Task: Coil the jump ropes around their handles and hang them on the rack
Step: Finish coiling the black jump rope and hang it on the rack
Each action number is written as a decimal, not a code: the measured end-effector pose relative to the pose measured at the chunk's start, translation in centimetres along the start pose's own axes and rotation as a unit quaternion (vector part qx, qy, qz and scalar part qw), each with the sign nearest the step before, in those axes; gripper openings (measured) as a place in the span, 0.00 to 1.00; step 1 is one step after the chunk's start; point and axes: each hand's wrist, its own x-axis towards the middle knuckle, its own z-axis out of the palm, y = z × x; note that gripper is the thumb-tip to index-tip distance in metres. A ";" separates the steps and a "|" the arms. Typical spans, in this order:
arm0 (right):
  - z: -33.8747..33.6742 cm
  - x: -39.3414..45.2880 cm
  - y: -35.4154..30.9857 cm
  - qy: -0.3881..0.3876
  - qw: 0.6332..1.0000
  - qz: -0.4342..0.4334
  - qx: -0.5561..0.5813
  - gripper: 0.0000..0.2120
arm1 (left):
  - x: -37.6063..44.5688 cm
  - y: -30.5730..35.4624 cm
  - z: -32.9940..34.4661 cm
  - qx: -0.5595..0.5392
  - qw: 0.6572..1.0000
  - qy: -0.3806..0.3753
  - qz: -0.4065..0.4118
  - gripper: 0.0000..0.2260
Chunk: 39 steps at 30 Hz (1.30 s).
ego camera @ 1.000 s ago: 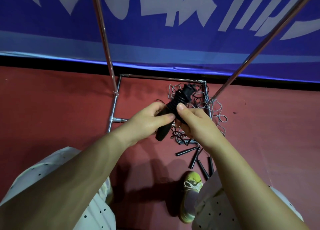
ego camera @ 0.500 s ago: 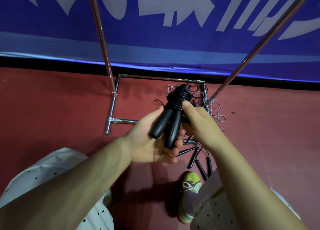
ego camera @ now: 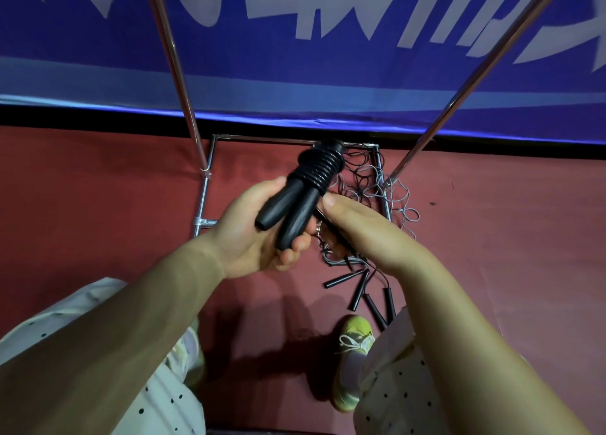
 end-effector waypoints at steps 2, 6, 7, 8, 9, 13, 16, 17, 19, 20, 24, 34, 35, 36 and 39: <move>-0.1 -0.1 0.0 -0.005 1.000 -0.017 0.008 0.13 | -0.4 0.5 -0.1 -0.027 0.999 -0.008 0.023 0.27; 0.2 0.2 0.2 0.026 0.998 -0.042 -0.035 0.08 | -0.9 1.1 -0.4 -0.048 0.997 -0.025 0.048 0.27; 0.2 0.3 0.3 0.051 0.996 -0.055 -0.047 0.09 | -1.0 1.2 -0.5 -0.054 0.997 -0.029 0.054 0.28; 0.2 0.3 0.2 0.078 0.993 -0.065 -0.053 0.10 | -1.0 1.3 -0.6 -0.059 0.996 -0.031 0.058 0.28; 0.2 0.3 0.1 0.096 0.992 -0.066 -0.053 0.10 | -1.1 1.4 -0.8 -0.062 0.996 -0.032 0.062 0.28; 0.1 0.1 -0.7 0.075 0.996 -0.037 -0.033 0.15 | -1.5 1.7 -1.4 -0.067 0.995 -0.038 0.067 0.28; -0.2 -0.1 -1.0 0.068 0.996 -0.022 -0.057 0.19 | -1.8 1.8 -1.5 -0.065 0.995 -0.038 0.062 0.28; -0.1 -0.2 -1.1 0.061 0.996 -0.024 -0.067 0.20 | -1.7 1.9 -1.5 -0.059 0.996 -0.030 0.058 0.28; 0.1 -0.4 -1.3 0.044 0.998 -0.022 -0.038 0.20 | -1.5 1.9 -1.6 -0.024 0.999 0.009 0.046 0.28; 0.3 -0.5 -1.3 0.033 0.999 -0.017 -0.005 0.21 | -1.2 1.7 -1.6 0.013 0.998 0.043 0.043 0.28; 1.1 -1.0 -1.7 0.000 0.996 0.033 0.078 0.21 | -0.2 0.8 -1.6 0.156 0.974 0.153 0.053 0.28; 0.7 -0.1 -0.9 0.143 0.984 0.050 0.094 0.21 | 0.5 0.3 -1.1 0.237 0.941 0.216 0.106 0.24; 0.7 0.0 -0.9 0.154 0.981 0.059 0.098 0.21 | 0.5 0.3 -1.2 0.240 0.940 0.219 0.106 0.24; 0.7 0.1 -1.0 0.157 0.981 0.068 0.092 0.22 | 0.7 0.3 -1.3 0.244 0.938 0.223 0.106 0.24; 1.2 0.1 -0.9 0.130 0.988 0.083 -0.005 0.22 | 1.0 -0.2 -2.0 0.278 0.924 0.242 0.105 0.23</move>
